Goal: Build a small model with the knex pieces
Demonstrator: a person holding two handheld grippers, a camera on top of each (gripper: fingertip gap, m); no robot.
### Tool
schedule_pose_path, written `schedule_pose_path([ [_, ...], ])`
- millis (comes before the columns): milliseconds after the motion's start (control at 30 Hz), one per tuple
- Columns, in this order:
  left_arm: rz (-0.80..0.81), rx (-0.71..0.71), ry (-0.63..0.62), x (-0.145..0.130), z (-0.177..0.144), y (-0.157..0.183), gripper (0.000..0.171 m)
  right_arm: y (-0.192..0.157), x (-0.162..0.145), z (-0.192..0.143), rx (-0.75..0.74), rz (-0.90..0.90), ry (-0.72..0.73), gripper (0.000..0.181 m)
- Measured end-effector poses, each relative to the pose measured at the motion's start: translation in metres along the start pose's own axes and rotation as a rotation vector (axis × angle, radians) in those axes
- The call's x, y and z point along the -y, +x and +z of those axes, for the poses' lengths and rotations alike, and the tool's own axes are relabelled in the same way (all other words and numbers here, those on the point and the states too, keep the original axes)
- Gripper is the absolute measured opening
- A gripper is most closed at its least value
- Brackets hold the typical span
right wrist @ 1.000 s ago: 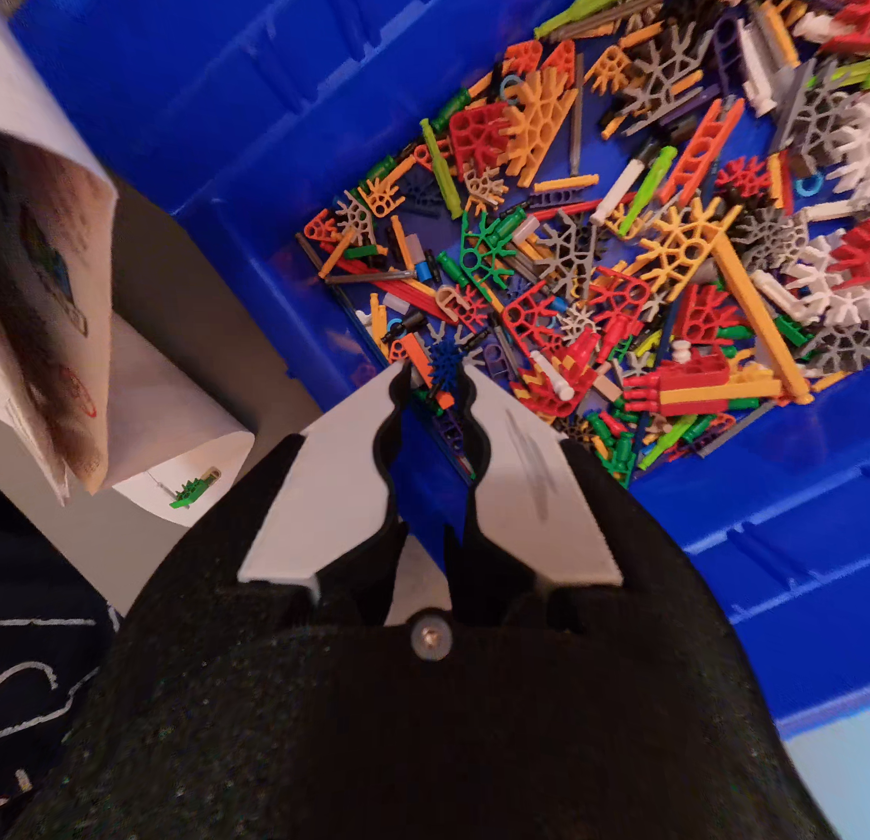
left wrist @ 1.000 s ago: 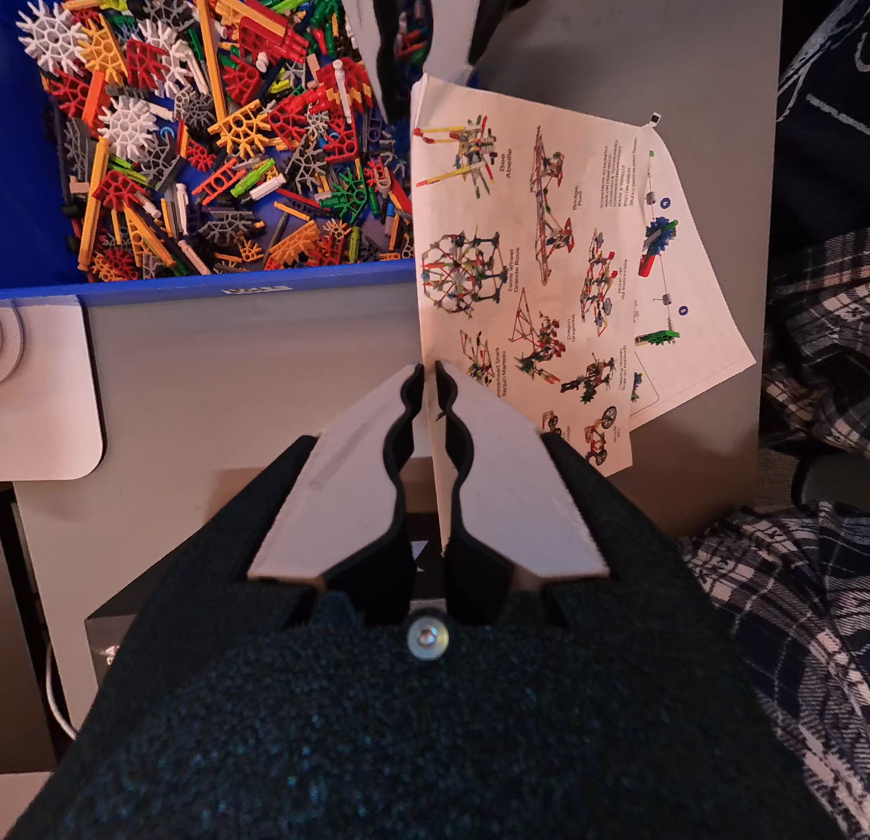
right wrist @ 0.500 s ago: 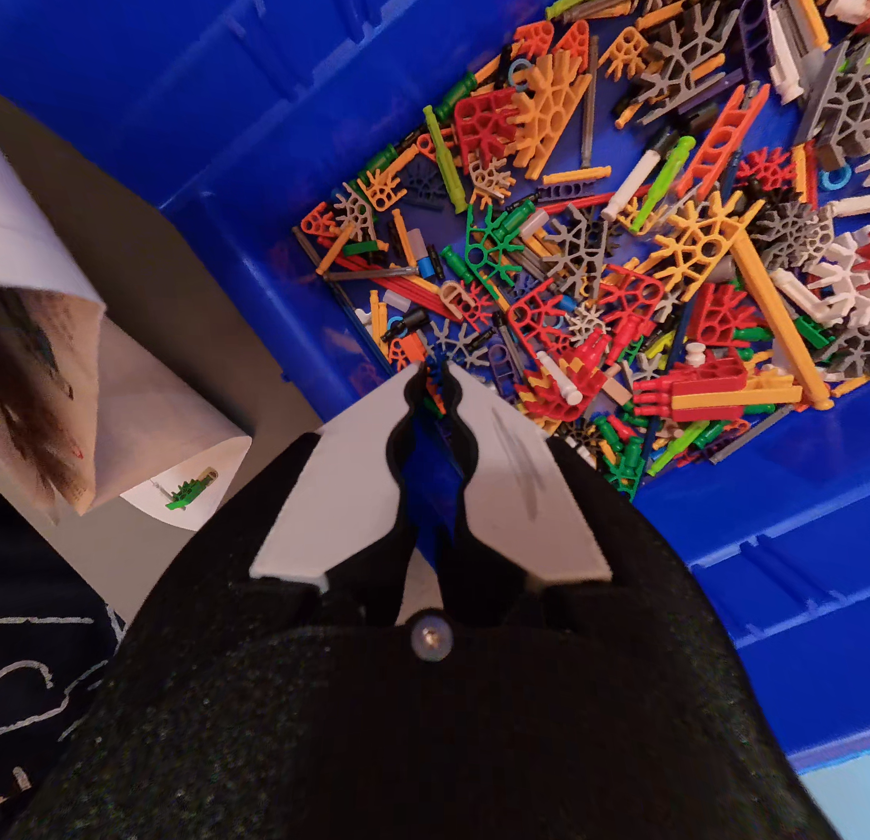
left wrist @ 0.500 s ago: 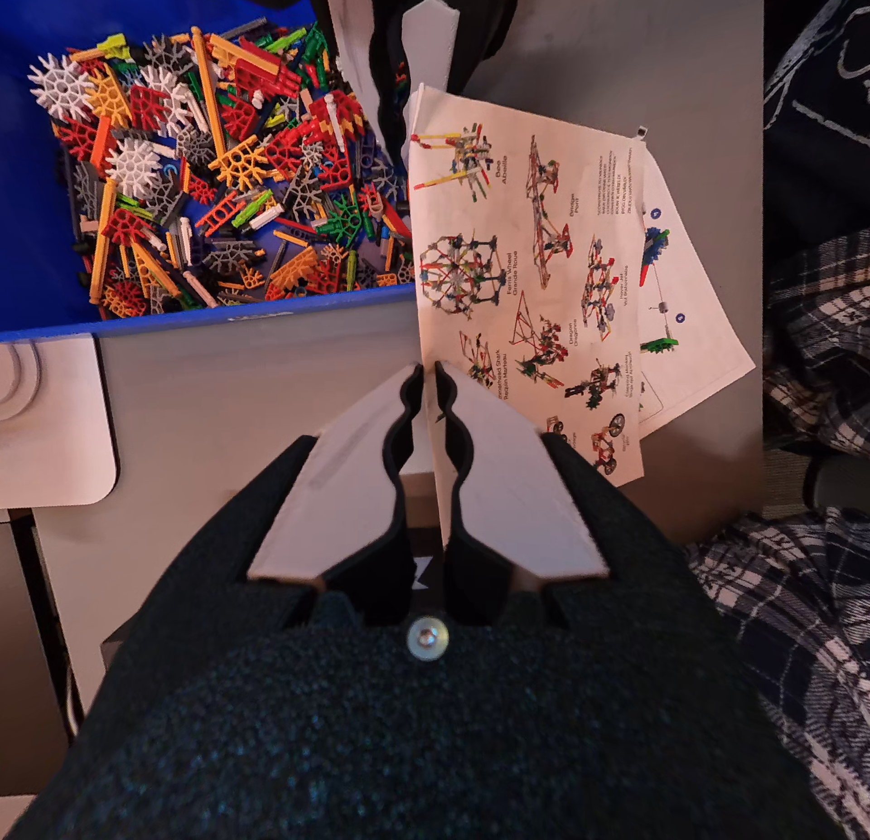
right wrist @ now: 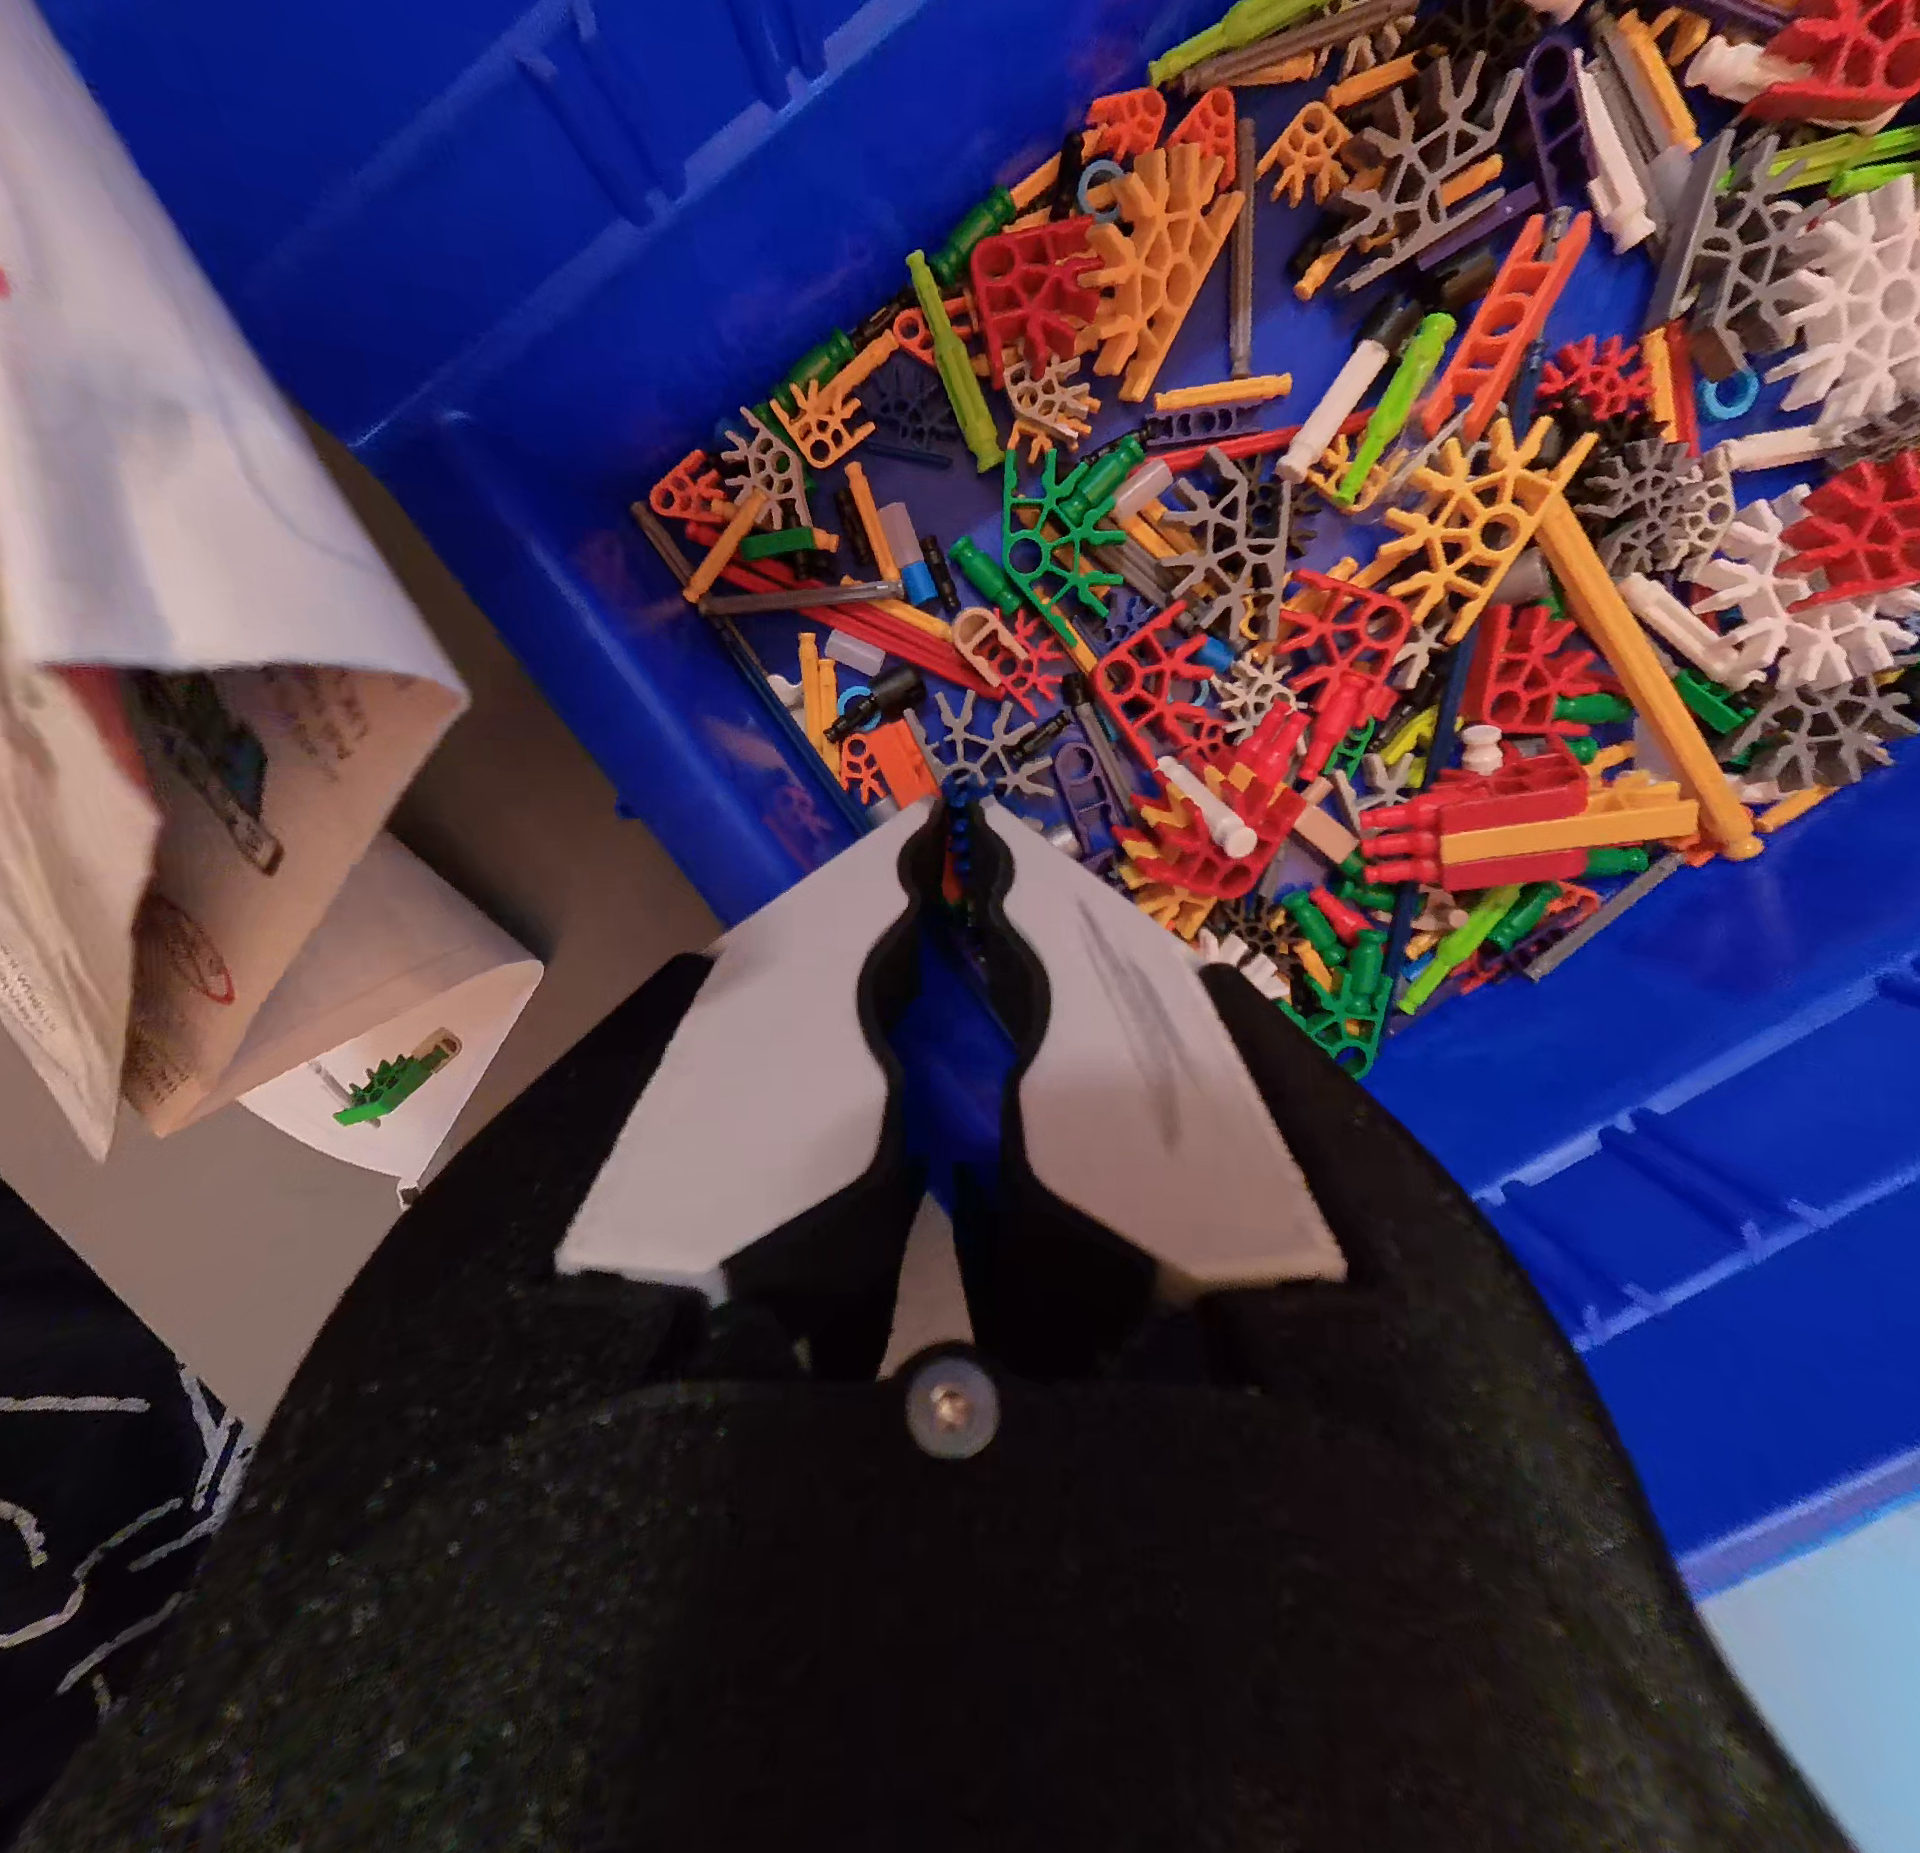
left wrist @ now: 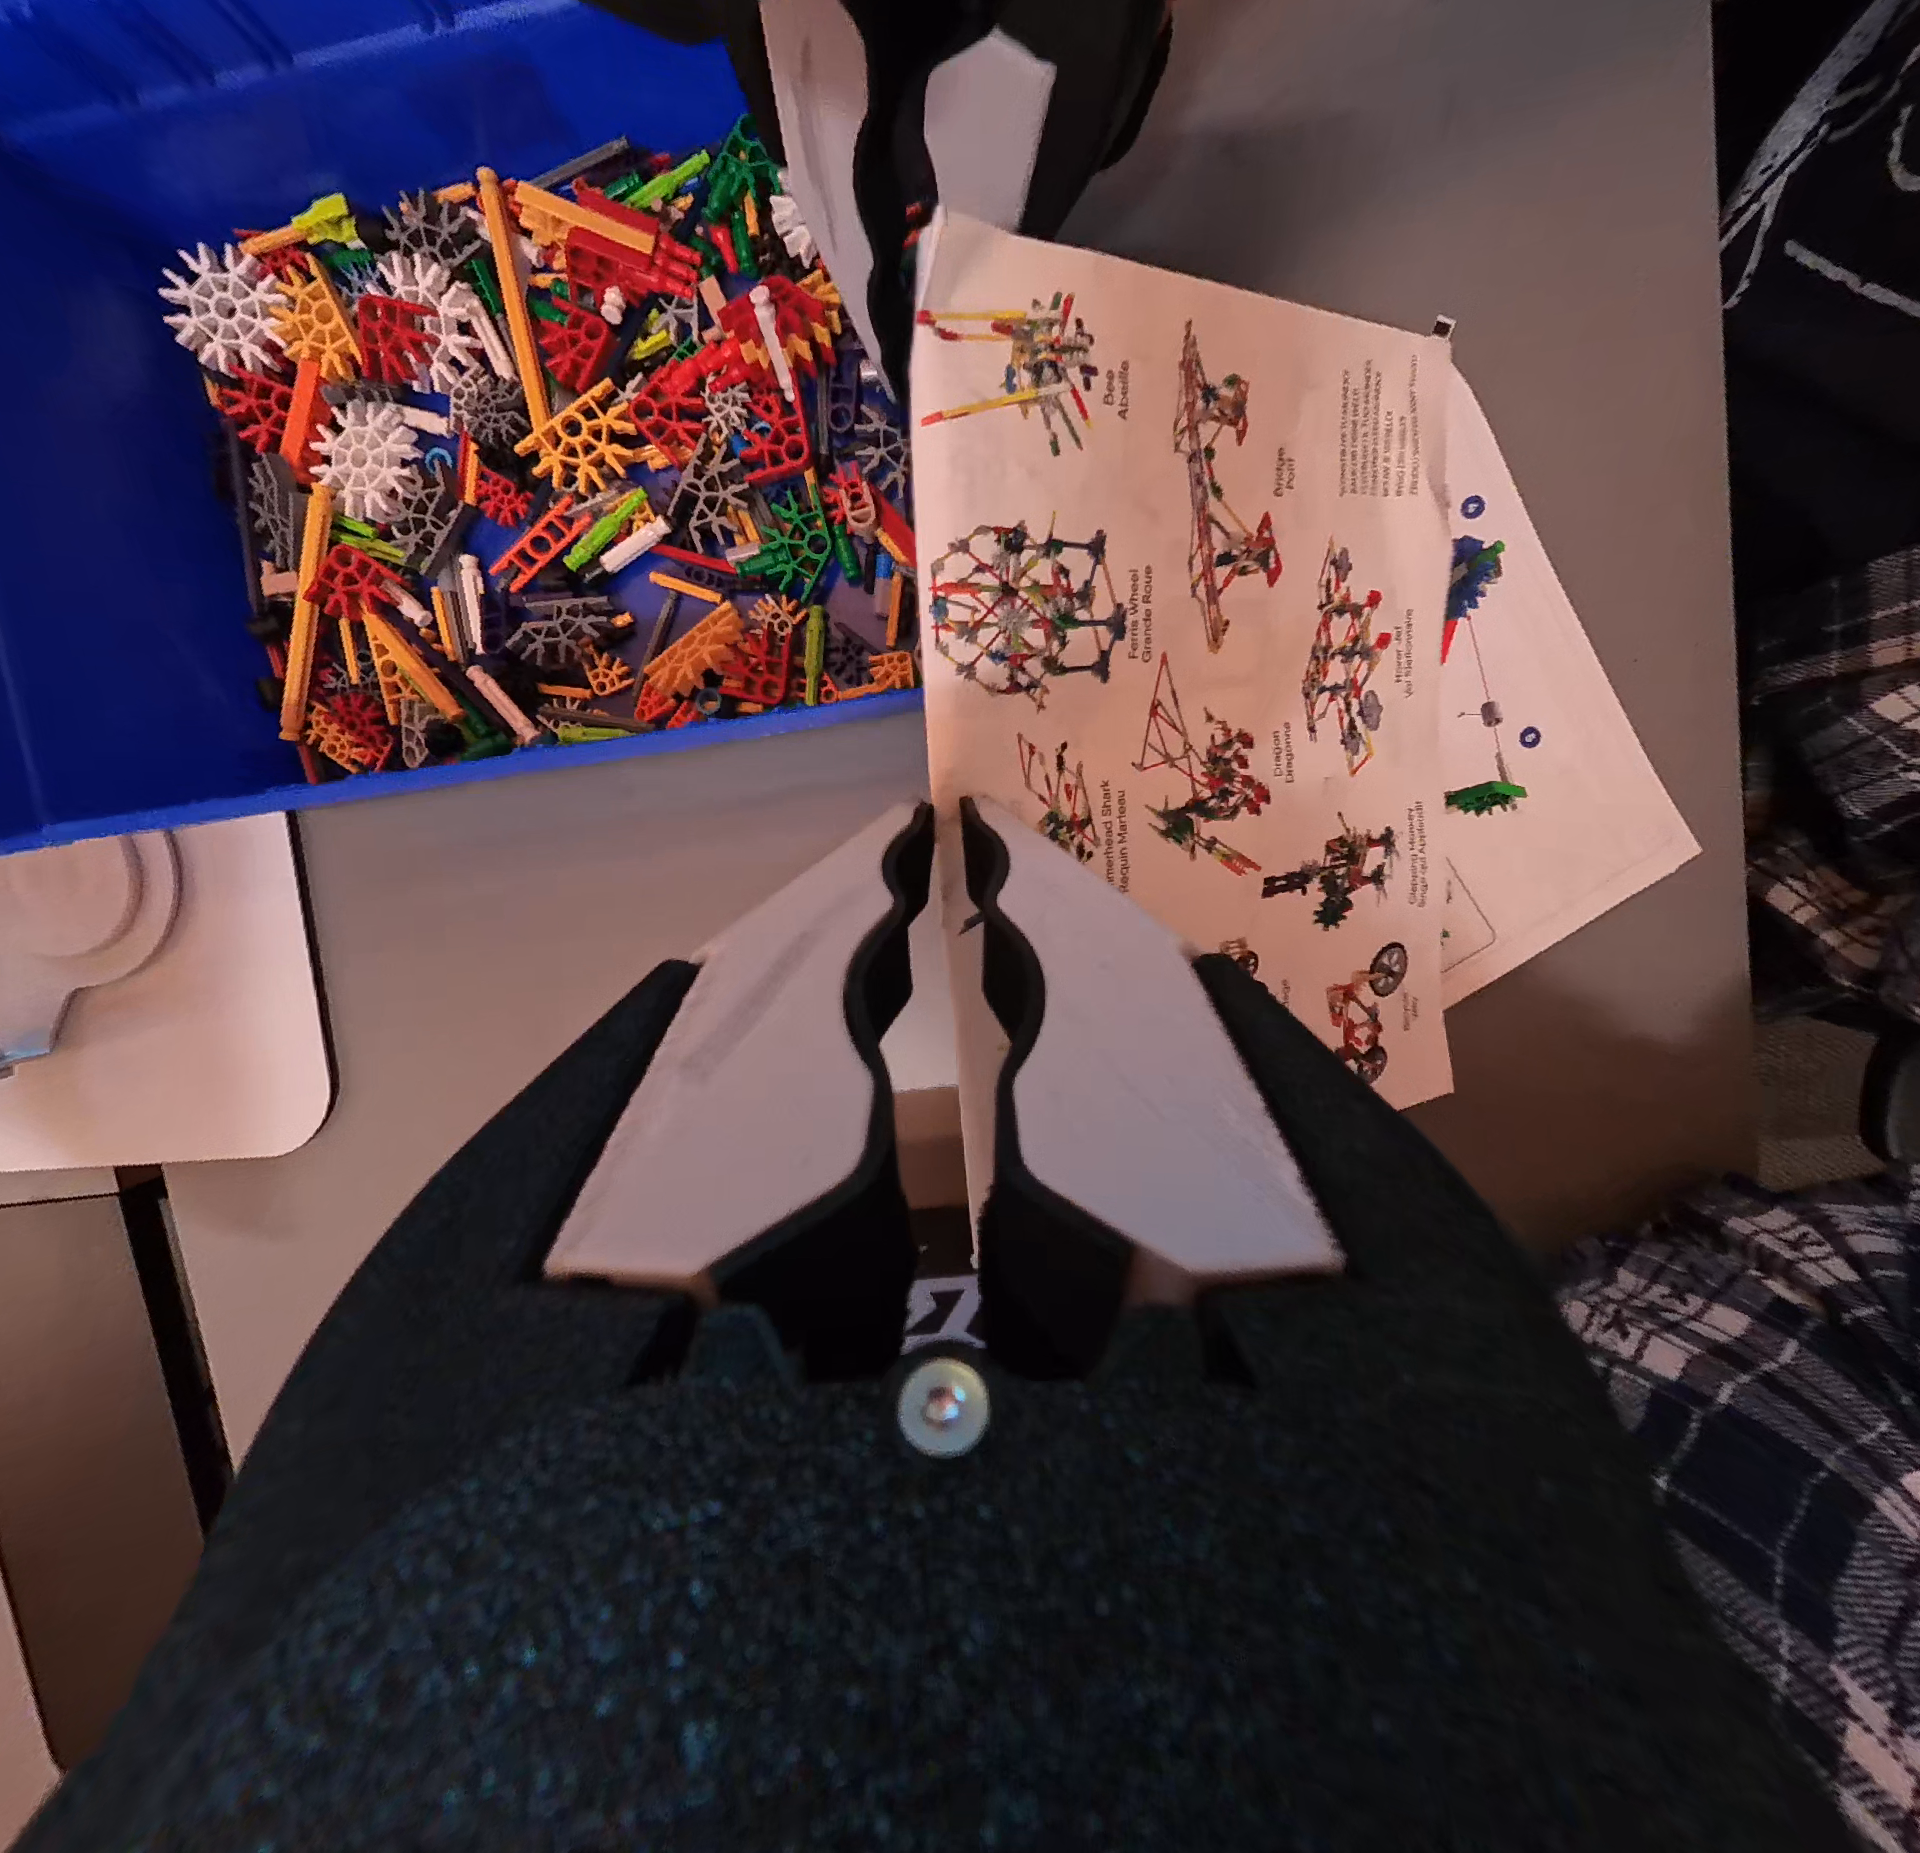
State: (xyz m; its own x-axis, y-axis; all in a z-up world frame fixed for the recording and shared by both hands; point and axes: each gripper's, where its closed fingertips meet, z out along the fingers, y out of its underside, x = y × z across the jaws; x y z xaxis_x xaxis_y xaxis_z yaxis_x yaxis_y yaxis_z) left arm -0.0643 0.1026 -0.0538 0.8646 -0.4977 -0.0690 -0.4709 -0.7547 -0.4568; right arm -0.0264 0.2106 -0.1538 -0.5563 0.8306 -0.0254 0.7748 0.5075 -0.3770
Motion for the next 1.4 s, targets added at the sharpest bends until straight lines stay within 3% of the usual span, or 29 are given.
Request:
schedule_pose_path([
  [1400,0.018,-0.006,-0.02,0.004,0.009,-0.001,0.005,0.0,0.001,-0.029,-0.031,-0.007,0.1,0.002],
])
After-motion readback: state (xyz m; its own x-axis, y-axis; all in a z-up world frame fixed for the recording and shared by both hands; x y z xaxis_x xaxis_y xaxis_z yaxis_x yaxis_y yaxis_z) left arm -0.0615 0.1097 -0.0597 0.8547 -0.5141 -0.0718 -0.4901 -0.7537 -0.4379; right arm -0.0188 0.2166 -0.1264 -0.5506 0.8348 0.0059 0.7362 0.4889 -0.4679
